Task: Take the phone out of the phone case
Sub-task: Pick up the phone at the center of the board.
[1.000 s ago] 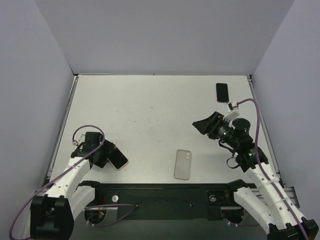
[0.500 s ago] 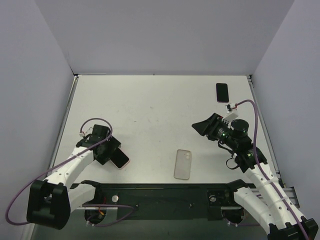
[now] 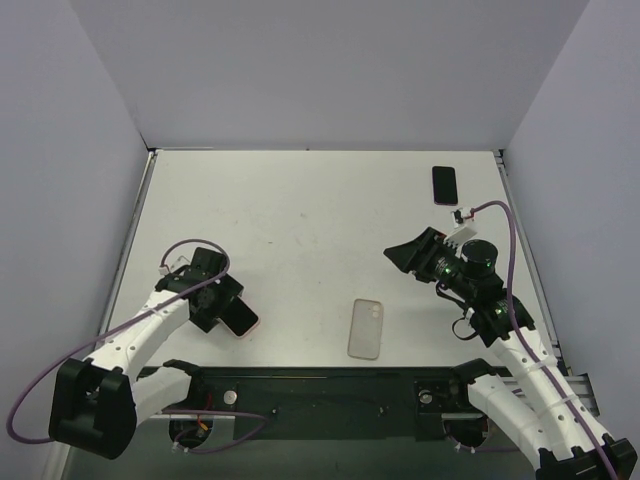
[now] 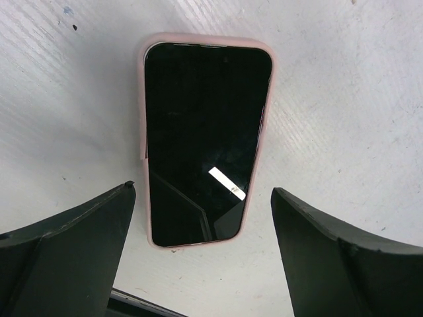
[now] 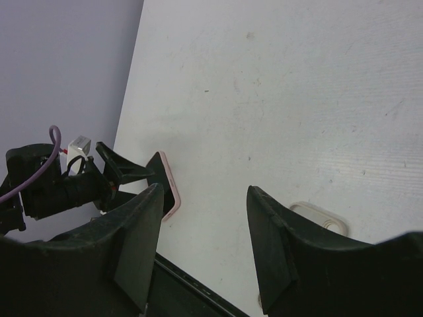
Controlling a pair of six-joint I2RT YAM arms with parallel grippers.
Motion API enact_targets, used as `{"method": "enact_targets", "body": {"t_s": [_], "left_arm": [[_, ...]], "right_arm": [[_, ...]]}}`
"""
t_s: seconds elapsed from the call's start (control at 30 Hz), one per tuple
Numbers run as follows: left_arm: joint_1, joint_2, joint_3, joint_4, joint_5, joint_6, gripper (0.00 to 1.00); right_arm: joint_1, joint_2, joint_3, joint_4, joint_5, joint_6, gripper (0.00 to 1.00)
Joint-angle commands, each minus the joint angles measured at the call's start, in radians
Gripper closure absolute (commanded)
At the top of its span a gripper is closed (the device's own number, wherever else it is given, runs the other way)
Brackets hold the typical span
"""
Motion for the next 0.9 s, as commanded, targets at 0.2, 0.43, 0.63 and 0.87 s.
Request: {"method": "enact_targets", "body": {"t_s": [0.2,0.43,0.63,0.87], "left_arm": [[-0.007,0.135,0.052,-0.019,-0.016,-0.003,0.04],[-0.009,0.140,0.023,0.047,-0.004,-0.020,0.04],[-0.010,0.103,0.009,0.073,0.010,-0.012,0.04],[-0.010,0.089,-0.008,0.138,0.022,-0.003,0.05]], "right_arm": [[0.005,-0.013,0.010,0.004,0.009,-0.034,0.52],[0.005,-0.026,-0.004,-0.001,0.017,-0.037,0.51],[0.005,-0.022,0.005,-0.012,0.019,-0.048,0.52],[0.006,-0.021,-0.001,-0.005,0.011,-0.049,0.52]]}}
